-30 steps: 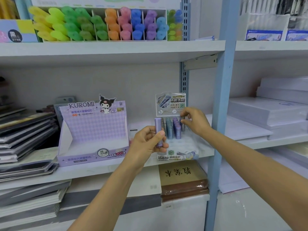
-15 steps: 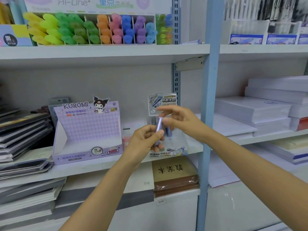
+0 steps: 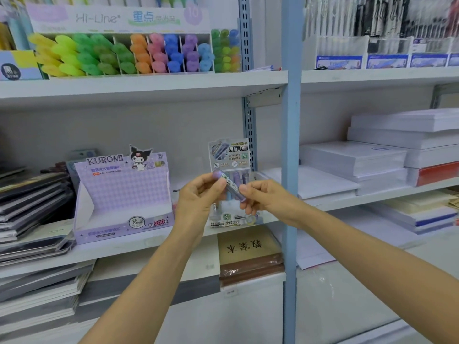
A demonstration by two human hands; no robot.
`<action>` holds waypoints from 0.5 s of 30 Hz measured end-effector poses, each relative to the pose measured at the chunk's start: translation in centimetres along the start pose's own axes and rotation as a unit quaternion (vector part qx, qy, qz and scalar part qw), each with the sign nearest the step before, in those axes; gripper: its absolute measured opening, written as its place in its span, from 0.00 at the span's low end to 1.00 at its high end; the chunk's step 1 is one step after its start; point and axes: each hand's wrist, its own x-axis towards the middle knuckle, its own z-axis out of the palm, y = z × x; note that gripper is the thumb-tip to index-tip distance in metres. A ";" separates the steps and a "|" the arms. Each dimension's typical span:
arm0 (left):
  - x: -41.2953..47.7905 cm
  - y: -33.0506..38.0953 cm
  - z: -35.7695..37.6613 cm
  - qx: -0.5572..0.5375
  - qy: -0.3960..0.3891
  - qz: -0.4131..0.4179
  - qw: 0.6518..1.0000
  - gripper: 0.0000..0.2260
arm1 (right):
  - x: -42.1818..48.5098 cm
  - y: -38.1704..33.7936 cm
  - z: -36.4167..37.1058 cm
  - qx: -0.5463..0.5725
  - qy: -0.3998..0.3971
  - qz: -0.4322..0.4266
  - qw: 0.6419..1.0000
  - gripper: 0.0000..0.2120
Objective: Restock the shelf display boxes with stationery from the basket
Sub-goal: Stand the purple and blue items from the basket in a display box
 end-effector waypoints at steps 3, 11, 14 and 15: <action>-0.2 0.0 0.5 -0.015 -0.036 -0.007 0.999 0.12 | -0.6 -0.3 0.0 0.010 -0.028 0.013 0.999 0.20; 0.1 -0.7 1.4 0.108 0.030 0.070 0.991 0.11 | 0.3 -2.0 0.1 -0.063 0.118 -0.073 0.988 0.14; 0.0 -1.3 1.8 0.173 0.030 0.102 0.979 0.11 | 0.8 -2.4 0.3 -0.059 0.100 -0.084 0.990 0.10; -0.1 -1.6 1.9 0.194 0.029 0.111 0.974 0.10 | 0.9 -2.3 0.4 -0.064 0.094 -0.084 0.990 0.08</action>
